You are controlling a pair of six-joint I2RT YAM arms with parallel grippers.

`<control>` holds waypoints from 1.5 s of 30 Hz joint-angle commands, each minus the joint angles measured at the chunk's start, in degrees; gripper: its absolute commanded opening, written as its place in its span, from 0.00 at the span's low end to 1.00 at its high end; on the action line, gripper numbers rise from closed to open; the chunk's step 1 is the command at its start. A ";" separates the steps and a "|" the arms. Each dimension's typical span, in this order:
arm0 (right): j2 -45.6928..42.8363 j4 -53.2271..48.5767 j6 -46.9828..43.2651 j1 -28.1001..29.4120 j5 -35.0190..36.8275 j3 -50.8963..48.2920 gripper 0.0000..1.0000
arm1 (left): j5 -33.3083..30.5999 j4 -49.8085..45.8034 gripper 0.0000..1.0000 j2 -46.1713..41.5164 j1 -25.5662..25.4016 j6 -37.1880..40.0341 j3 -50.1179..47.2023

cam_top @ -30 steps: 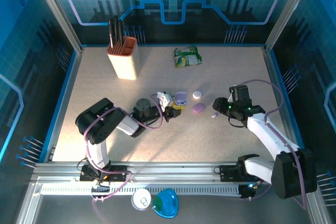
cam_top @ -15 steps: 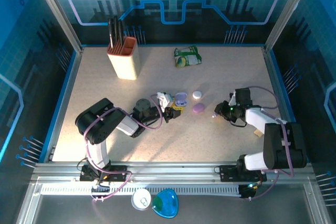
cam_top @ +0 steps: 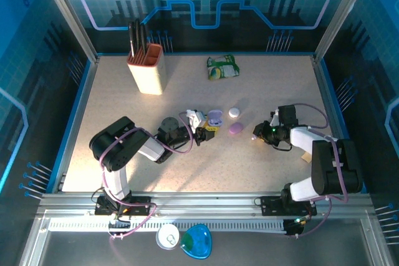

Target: Insert wireless bluetooth earbuds into charging case

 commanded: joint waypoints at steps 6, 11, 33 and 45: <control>2.13 -7.76 -2.93 2.70 3.28 4.63 0.28 | 1.22 1.61 0.29 -1.79 0.37 0.35 -0.28; 3.59 -9.85 -3.29 3.90 5.91 6.96 0.25 | 1.05 1.57 0.29 -2.42 0.37 0.74 -0.52; 8.80 -17.91 -8.14 7.05 10.91 13.65 0.21 | 0.94 1.59 0.30 -2.02 0.81 0.74 -0.28; -0.90 -20.61 -10.22 12.83 16.33 15.07 0.21 | 0.81 1.59 0.30 -1.03 1.55 1.77 -0.52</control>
